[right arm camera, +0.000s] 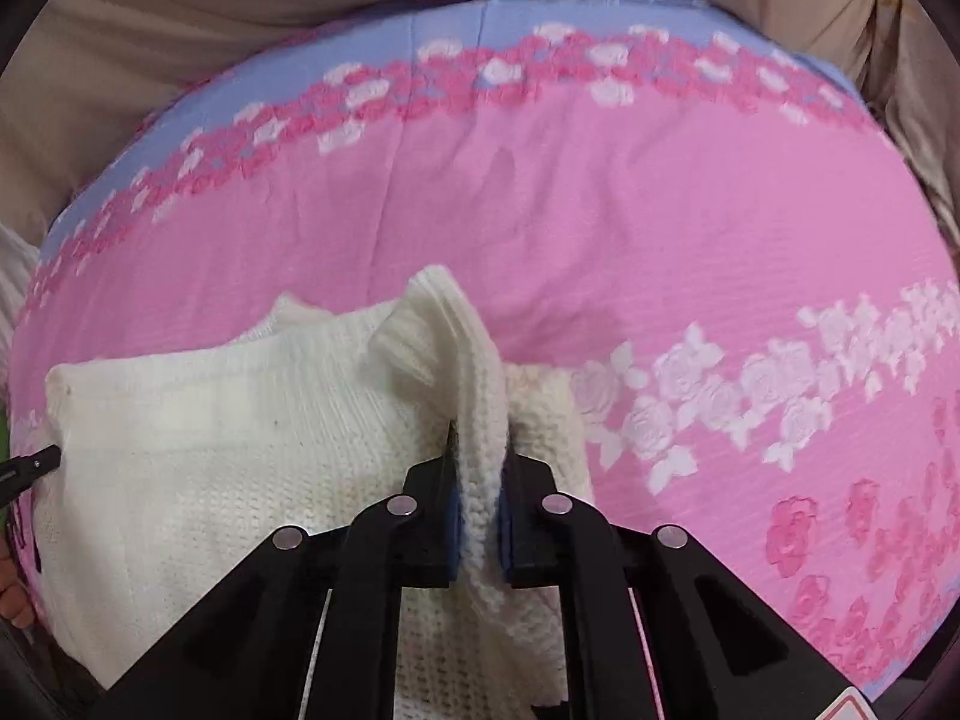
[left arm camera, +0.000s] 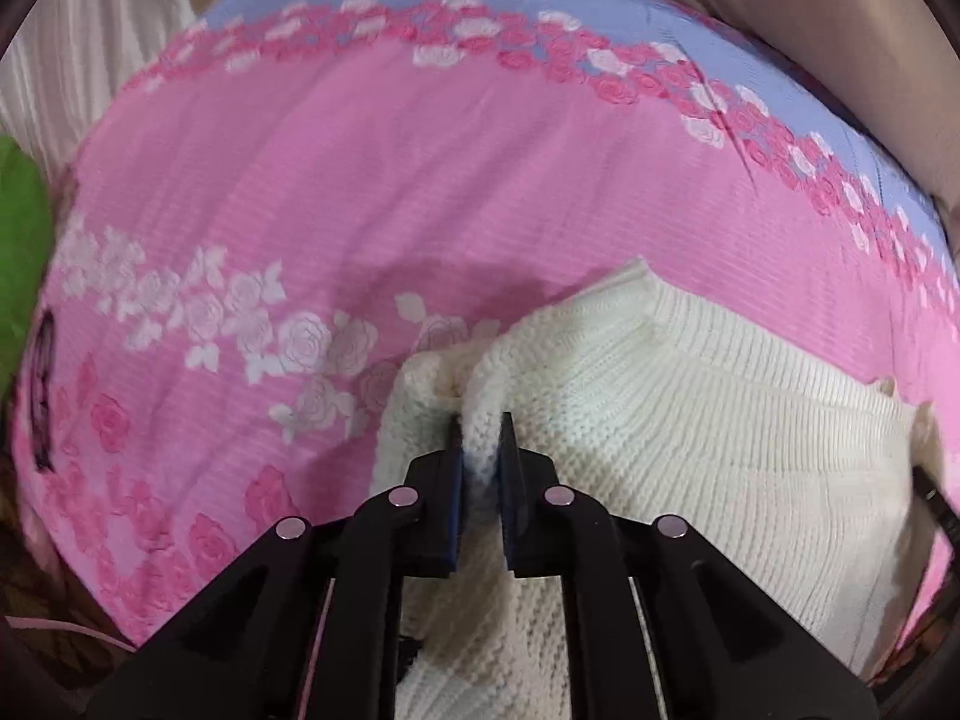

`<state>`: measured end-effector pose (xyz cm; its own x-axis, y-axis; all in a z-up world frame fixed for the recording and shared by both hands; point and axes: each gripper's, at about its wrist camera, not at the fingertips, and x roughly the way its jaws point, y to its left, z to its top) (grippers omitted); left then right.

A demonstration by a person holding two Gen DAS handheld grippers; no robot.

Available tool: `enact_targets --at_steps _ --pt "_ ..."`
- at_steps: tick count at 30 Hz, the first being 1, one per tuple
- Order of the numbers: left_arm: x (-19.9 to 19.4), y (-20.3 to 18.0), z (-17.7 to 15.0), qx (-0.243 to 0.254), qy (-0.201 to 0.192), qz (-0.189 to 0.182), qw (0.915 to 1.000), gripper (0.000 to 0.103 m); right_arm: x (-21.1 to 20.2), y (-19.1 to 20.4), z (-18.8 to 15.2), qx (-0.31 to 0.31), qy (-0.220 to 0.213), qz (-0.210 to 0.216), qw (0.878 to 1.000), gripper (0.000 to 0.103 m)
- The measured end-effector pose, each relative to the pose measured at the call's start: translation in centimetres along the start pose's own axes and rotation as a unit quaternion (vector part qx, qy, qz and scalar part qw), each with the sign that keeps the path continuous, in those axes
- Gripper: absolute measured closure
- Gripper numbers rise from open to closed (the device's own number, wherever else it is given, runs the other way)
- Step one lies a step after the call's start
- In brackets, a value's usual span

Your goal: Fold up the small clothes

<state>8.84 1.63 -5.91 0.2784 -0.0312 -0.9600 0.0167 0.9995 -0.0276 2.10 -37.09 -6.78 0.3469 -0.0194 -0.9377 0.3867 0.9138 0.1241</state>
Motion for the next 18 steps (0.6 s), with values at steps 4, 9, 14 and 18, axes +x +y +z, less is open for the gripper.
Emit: enact_targets --at_steps 4,9,14,18 --pt "-4.1 -0.6 -1.5 0.0 -0.029 -0.009 0.9996 0.087 -5.6 1.6 -0.2 -0.013 -0.069 -0.015 0.997 0.084" --pt "-6.6 -3.2 -5.7 0.017 -0.021 -0.044 0.9987 0.079 -10.4 6.5 -4.0 -0.061 -0.081 0.07 0.992 0.081" --pt "-2.2 -6.2 -8.6 0.052 0.044 -0.039 0.9969 0.077 -5.8 13.1 -9.5 -0.146 -0.005 0.084 0.986 0.082" --pt "-2.8 -6.6 -8.7 0.068 0.031 -0.031 0.9967 0.077 -5.4 13.7 -11.0 -0.15 0.016 0.085 0.985 0.085"
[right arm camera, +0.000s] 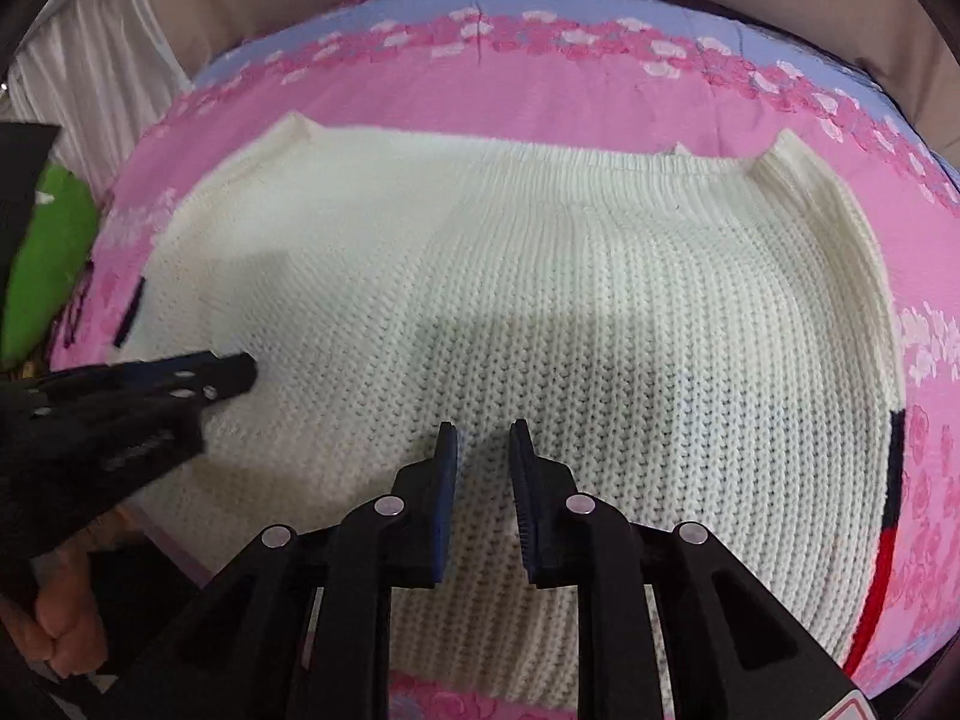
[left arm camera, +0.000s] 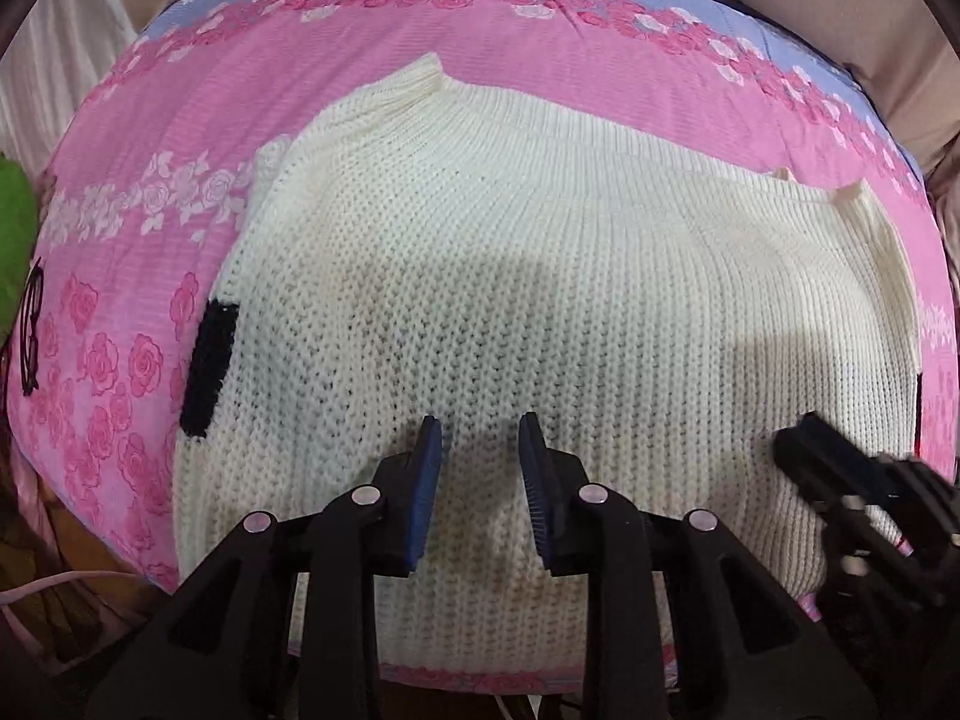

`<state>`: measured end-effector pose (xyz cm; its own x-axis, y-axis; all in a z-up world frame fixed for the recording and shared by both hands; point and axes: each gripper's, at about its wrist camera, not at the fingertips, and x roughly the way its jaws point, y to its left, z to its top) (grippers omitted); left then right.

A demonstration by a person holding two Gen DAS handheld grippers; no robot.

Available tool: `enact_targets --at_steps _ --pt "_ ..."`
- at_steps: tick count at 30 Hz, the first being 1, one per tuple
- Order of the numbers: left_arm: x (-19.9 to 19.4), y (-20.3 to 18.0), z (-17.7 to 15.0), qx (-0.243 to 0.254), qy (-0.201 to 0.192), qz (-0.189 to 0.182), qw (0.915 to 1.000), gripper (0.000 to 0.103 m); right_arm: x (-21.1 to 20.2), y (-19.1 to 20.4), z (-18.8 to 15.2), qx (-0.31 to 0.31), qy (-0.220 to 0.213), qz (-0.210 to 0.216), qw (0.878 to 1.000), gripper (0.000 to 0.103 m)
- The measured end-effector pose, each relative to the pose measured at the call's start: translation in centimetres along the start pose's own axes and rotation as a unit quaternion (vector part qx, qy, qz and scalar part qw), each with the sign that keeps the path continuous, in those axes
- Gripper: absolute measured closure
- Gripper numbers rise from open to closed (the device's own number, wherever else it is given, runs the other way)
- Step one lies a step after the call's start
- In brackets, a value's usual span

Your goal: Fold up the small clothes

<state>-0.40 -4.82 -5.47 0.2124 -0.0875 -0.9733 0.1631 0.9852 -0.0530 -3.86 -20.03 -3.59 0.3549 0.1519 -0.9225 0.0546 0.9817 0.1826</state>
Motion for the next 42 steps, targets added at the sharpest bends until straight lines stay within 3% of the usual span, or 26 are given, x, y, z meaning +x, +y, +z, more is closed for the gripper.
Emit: enact_targets --at_steps 3,6,11,13,14,15,17,19,21,25,27,32,34,36,37,39,42 --pt "0.3 0.2 0.0 -0.005 -0.001 0.0 1.0 0.077 -1.5 0.2 -0.2 -0.004 -0.027 -0.018 0.999 0.082" --pt "0.4 0.0 0.1 0.001 -0.002 0.005 1.0 0.077 1.9 -0.5 -1.2 -0.017 0.028 -0.049 0.998 0.077" --pt "-1.4 1.2 -0.8 -0.029 -0.007 -0.025 0.9993 0.077 -1.7 -0.2 -0.7 0.012 -0.02 -0.009 1.0 0.077" --pt "-2.7 3.1 -0.9 -0.061 -0.029 -0.038 0.997 0.067 -2.2 0.3 -0.6 0.003 -0.025 -0.009 1.0 0.077" --pt "-3.3 4.5 -0.9 -0.084 -0.042 -0.033 0.995 0.05 -2.4 0.4 -0.7 0.006 -0.027 -0.004 1.0 0.077" --pt "-3.6 5.9 -0.8 -0.105 -0.049 -0.021 0.9931 0.04 -2.2 0.5 -0.6 0.006 -0.024 0.0 1.0 0.077" --pt "-2.9 8.4 -0.7 -0.132 -0.041 0.003 0.9904 0.039 -1.8 1.0 -0.8 0.004 -0.017 0.003 1.0 0.077" --pt "-1.1 10.1 -0.8 -0.148 -0.009 0.005 0.989 0.038 -1.1 1.2 -0.7 0.006 -0.01 0.008 1.0 0.077" --pt "0.6 11.3 -1.3 -0.171 0.01 -0.021 0.985 0.033 0.0 1.2 -0.7 0.005 0.002 0.004 1.0 0.077" --pt "2.0 12.9 -2.0 -0.223 0.003 -0.08 0.9715 0.019 1.9 1.6 -1.3 -0.005 0.02 -0.005 1.0 0.076" --pt "2.0 12.9 -1.9 -0.22 0.004 -0.083 0.9719 0.019 2.1 2.0 -1.3 -0.017 0.022 -0.014 1.0 0.076" --pt "1.7 13.4 -2.1 -0.232 0.006 -0.092 0.9683 0.03 0.2 2.0 -0.7 -0.002 0.001 0.0 1.0 0.075" --pt "1.5 13.2 -2.1 -0.218 -0.002 -0.095 0.9713 0.044 -0.1 2.2 -0.4 -0.007 -0.001 -0.001 1.0 0.075" --pt "1.1 13.5 -2.2 -0.213 0.0 -0.118 0.97 0.071 1.2 2.1 -0.5 -0.009 0.019 -0.005 1.0 0.075" --pt "0.9 13.2 -2.0 -0.217 0.004 -0.126 0.9681 0.074 2.1 1.9 -0.7 -0.007 0.033 -0.005 0.999 0.075" --pt "-0.5 12.5 -1.5 -0.217 -0.004 -0.136 0.9666 0.079 2.6 1.6 -1.1 -0.009 0.02 0.002 1.0 0.075" --pt "-4.3 9.5 -0.6 -0.167 -0.039 -0.154 0.9732 0.08 2.6 1.8 -1.1 -0.022 0.018 -0.002 1.0 0.075"
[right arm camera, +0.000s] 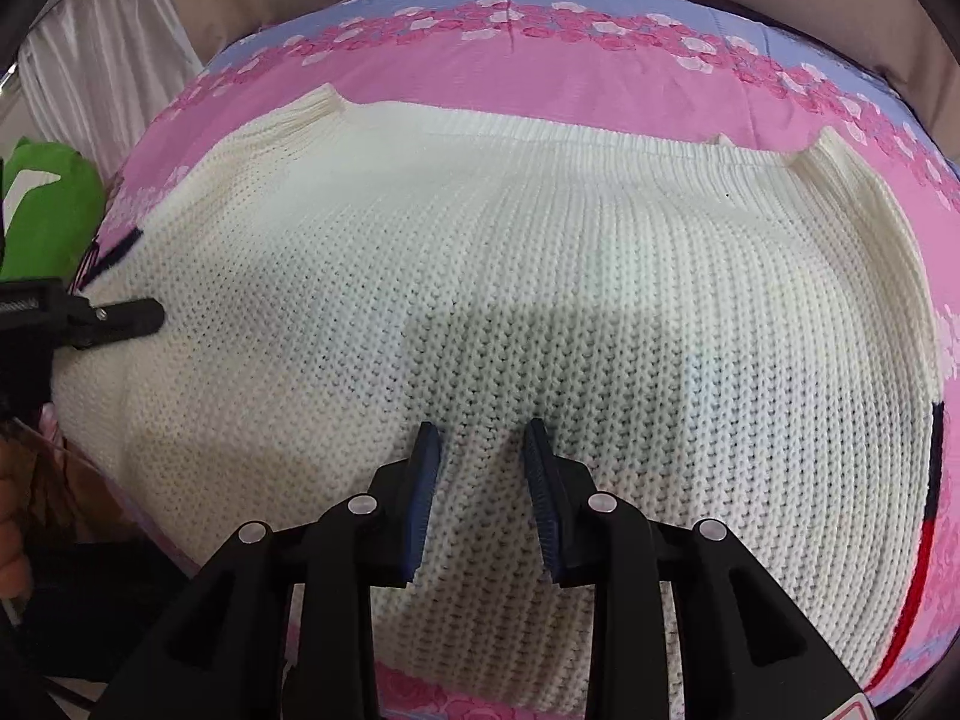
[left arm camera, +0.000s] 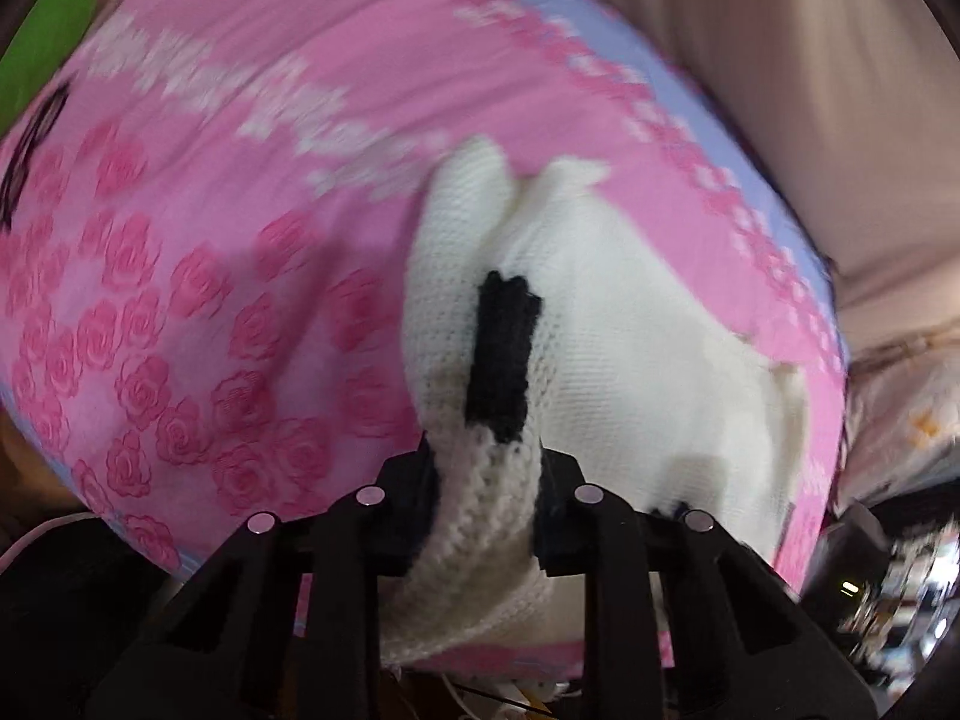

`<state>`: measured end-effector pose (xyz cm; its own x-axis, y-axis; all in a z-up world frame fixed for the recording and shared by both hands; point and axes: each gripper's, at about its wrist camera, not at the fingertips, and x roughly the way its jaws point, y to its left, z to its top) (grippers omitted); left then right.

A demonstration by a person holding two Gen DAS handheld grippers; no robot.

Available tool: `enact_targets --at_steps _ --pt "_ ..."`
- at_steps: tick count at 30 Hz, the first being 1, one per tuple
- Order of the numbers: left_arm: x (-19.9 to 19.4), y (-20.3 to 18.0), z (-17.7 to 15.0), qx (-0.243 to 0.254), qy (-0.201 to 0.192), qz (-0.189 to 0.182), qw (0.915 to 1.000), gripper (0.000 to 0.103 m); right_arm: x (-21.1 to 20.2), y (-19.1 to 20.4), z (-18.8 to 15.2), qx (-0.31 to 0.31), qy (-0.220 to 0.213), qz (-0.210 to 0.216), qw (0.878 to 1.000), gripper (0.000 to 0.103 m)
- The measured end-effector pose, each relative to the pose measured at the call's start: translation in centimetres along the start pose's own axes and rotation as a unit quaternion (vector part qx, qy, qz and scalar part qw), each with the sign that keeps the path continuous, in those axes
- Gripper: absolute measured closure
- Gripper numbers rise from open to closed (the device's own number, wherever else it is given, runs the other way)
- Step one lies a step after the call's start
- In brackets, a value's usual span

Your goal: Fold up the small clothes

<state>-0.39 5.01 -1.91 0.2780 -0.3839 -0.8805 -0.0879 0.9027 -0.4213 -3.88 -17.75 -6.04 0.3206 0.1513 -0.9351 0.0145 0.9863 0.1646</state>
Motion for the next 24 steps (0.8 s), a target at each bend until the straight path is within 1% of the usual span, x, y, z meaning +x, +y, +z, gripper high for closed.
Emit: enact_targets --at_steps 1,2,4,5,7,9,10,12,14,16,17,19,21,23,24 --pt "-0.7 -1.3 -0.1 0.017 -0.004 -0.009 0.9998 0.08 0.0 0.0 -0.1 -0.001 -0.001 0.001 1.0 0.074" --pt "-1.5 -3.5 -0.3 0.045 -0.01 -0.02 0.9987 0.08 0.0 -0.1 -0.1 0.001 -0.002 0.005 1.0 0.074" --pt "-2.2 -7.3 -0.9 0.094 -0.017 -0.033 0.9949 0.08 -0.5 -0.8 -0.3 0.017 -0.006 0.022 1.0 0.075" --pt "-2.4 -9.6 -1.5 0.127 -0.018 -0.042 0.9909 0.08 -1.0 -1.3 -0.5 0.029 -0.008 0.031 0.999 0.075" --pt "-1.8 -13.2 -2.4 0.17 -0.012 -0.056 0.9837 0.081 -2.4 -2.8 -0.9 0.059 -0.02 0.045 0.997 0.073" --pt "-0.2 -16.9 -3.7 0.211 0.007 -0.07 0.975 0.081 -4.1 -4.5 -1.5 0.086 -0.032 0.046 0.995 0.073" --pt "0.9 -18.9 -4.6 0.236 0.017 -0.074 0.9689 0.081 -5.0 -5.5 -1.9 0.101 -0.039 0.044 0.993 0.073" --pt "3.4 -21.5 -6.4 0.271 0.036 -0.067 0.9594 0.081 -6.5 -7.7 -3.1 0.13 -0.049 0.036 0.99 0.073" --pt "6.7 -23.4 -8.4 0.31 0.062 -0.045 0.9475 0.08 -8.0 -10.3 -4.8 0.165 -0.056 0.022 0.984 0.072" --pt "9.1 -23.7 -9.6 0.328 0.073 -0.029 0.9412 0.076 -9.0 -12.4 -6.3 0.196 -0.06 0.011 0.979 0.071" --pt "9.5 -23.5 -10.1 0.333 0.07 -0.029 0.94 0.071 -9.4 -13.4 -7.0 0.211 -0.059 0.005 0.976 0.07" --pt "8.2 -23.0 -10.7 0.334 0.053 -0.05 0.9397 0.061 -10.2 -14.8 -8.0 0.231 -0.061 -0.004 0.971 0.069" --pt "6.1 -22.3 -10.5 0.335 0.038 -0.053 0.9399 0.032 -11.1 -15.6 -8.5 0.245 -0.07 0.0 0.967 0.067" --pt "2.9 -20.2 -10.0 0.336 0.003 -0.049 0.9405 0.021 -12.0 -15.4 -8.5 0.253 -0.08 0.016 0.964 0.056" --pt "1.8 -19.2 -9.7 0.337 -0.007 -0.04 0.9406 0.02 -12.5 -15.2 -8.3 0.253 -0.087 0.028 0.963 0.054"
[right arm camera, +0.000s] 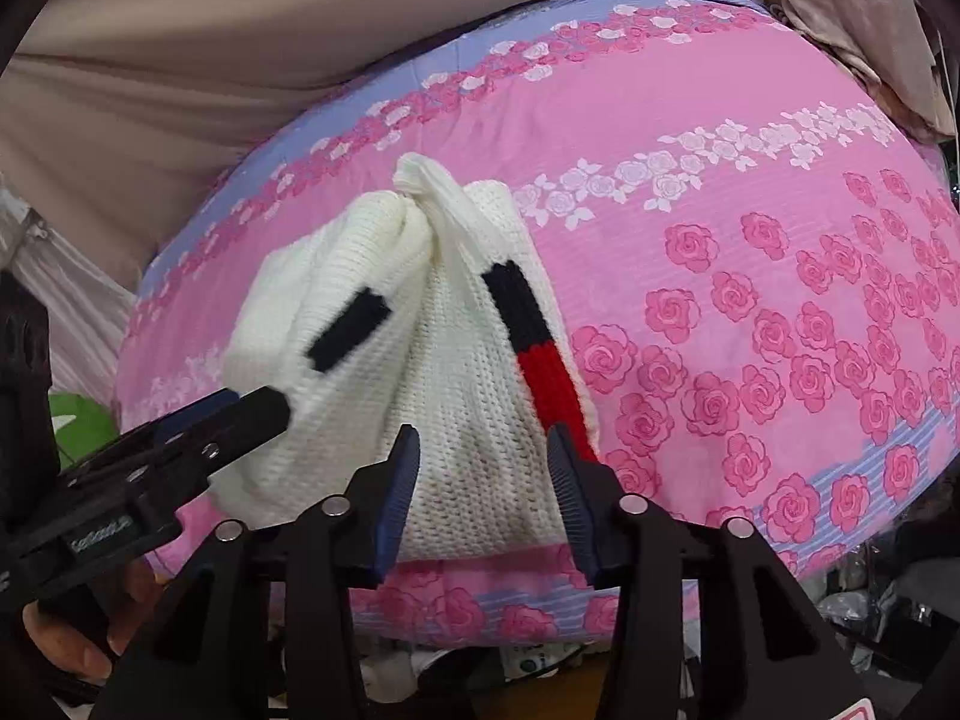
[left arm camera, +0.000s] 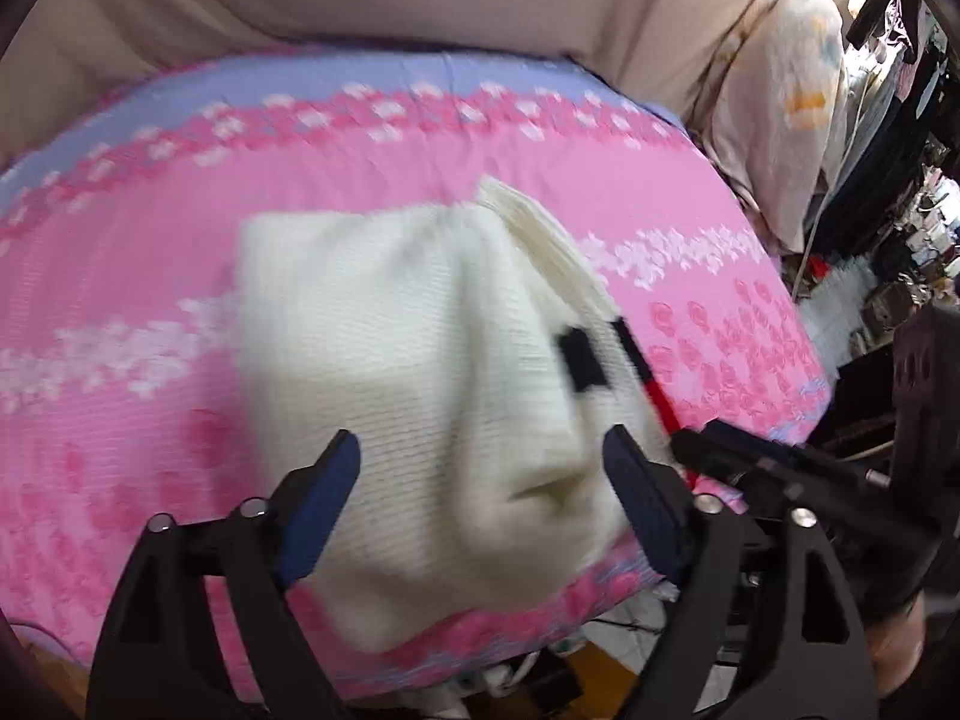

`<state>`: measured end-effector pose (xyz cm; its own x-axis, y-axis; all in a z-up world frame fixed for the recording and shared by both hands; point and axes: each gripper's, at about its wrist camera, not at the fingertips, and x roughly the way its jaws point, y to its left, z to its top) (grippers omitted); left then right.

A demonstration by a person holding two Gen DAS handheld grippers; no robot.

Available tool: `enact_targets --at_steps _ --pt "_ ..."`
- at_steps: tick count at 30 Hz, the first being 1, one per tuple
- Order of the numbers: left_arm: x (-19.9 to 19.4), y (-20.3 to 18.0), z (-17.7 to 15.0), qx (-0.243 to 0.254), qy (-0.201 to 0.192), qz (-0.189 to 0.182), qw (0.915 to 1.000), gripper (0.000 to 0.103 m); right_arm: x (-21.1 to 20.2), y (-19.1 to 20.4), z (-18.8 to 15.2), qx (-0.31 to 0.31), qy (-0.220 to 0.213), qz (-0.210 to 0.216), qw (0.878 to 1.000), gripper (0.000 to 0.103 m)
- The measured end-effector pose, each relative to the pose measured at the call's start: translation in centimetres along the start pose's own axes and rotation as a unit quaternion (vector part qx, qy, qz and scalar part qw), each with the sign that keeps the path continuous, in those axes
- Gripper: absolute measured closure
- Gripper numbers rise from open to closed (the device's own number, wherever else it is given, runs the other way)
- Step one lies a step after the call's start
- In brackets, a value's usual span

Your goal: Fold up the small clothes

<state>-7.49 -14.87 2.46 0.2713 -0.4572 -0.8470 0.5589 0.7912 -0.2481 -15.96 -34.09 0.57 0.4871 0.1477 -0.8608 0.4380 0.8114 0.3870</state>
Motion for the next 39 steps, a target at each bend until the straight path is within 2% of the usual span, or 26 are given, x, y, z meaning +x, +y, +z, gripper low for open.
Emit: enact_targets --at_steps 2,3,5,8,12,14,22,26,29,31,33,34,36,38,39 --pt "-1.3 2.3 -0.7 -0.002 0.007 0.034 0.9994 0.02 -0.6 0.9 0.5 0.0 -0.001 0.031 1.0 0.039" --pt "-1.5 3.1 -1.1 -0.006 0.015 0.046 0.9988 0.02 -0.7 1.7 0.7 -0.003 0.0 0.048 0.999 0.035" --pt "-1.6 5.2 -2.3 -0.024 0.03 0.077 0.9963 0.02 0.3 3.3 1.3 -0.025 0.011 0.061 0.998 0.023" --pt "-2.2 7.2 -3.9 -0.054 0.04 0.098 0.9929 0.02 3.3 5.0 1.2 -0.062 0.047 0.03 0.997 0.023" --pt "-2.7 7.0 -4.1 -0.052 0.033 0.115 0.9914 0.02 6.5 5.6 0.9 -0.049 0.086 0.035 0.994 0.023" --pt "-2.9 6.3 -4.0 -0.038 0.03 0.127 0.9907 0.02 7.0 5.9 1.0 -0.045 0.088 0.035 0.994 0.031" --pt "-3.0 5.5 -3.7 -0.016 0.023 0.142 0.9894 0.02 7.3 7.1 2.2 -0.062 0.085 0.015 0.994 0.033" --pt "-2.8 5.5 -3.6 -0.021 0.026 0.142 0.9892 0.02 7.3 6.9 2.3 -0.064 0.077 0.022 0.995 0.068" --pt "-2.7 5.5 -3.6 -0.023 0.027 0.143 0.9891 0.02 5.1 6.8 2.9 -0.059 0.048 0.062 0.995 0.075" --pt "-2.7 5.6 -3.6 -0.02 0.028 0.14 0.9895 0.02 1.7 6.9 3.8 -0.063 0.003 0.098 0.993 0.077" --pt "-2.5 5.3 -3.5 -0.016 0.03 0.139 0.9897 0.02 -0.8 6.9 4.3 -0.07 -0.029 0.105 0.992 0.077" --pt "-2.4 5.2 -3.5 -0.014 0.031 0.138 0.9898 0.02 -1.9 6.4 4.5 -0.072 -0.041 0.095 0.992 0.077" --pt "-2.0 4.9 -3.4 -0.011 0.037 0.136 0.99 0.02 -1.9 4.5 4.3 -0.065 -0.036 0.068 0.995 0.077" --pt "-1.5 4.7 -3.4 -0.009 0.042 0.13 0.9906 0.02 1.0 1.1 3.1 -0.05 0.003 0.018 0.999 0.076" --pt "-1.4 4.6 -3.3 -0.009 0.044 0.127 0.9909 0.02 3.8 -1.1 2.0 -0.038 0.05 -0.006 0.998 0.075"
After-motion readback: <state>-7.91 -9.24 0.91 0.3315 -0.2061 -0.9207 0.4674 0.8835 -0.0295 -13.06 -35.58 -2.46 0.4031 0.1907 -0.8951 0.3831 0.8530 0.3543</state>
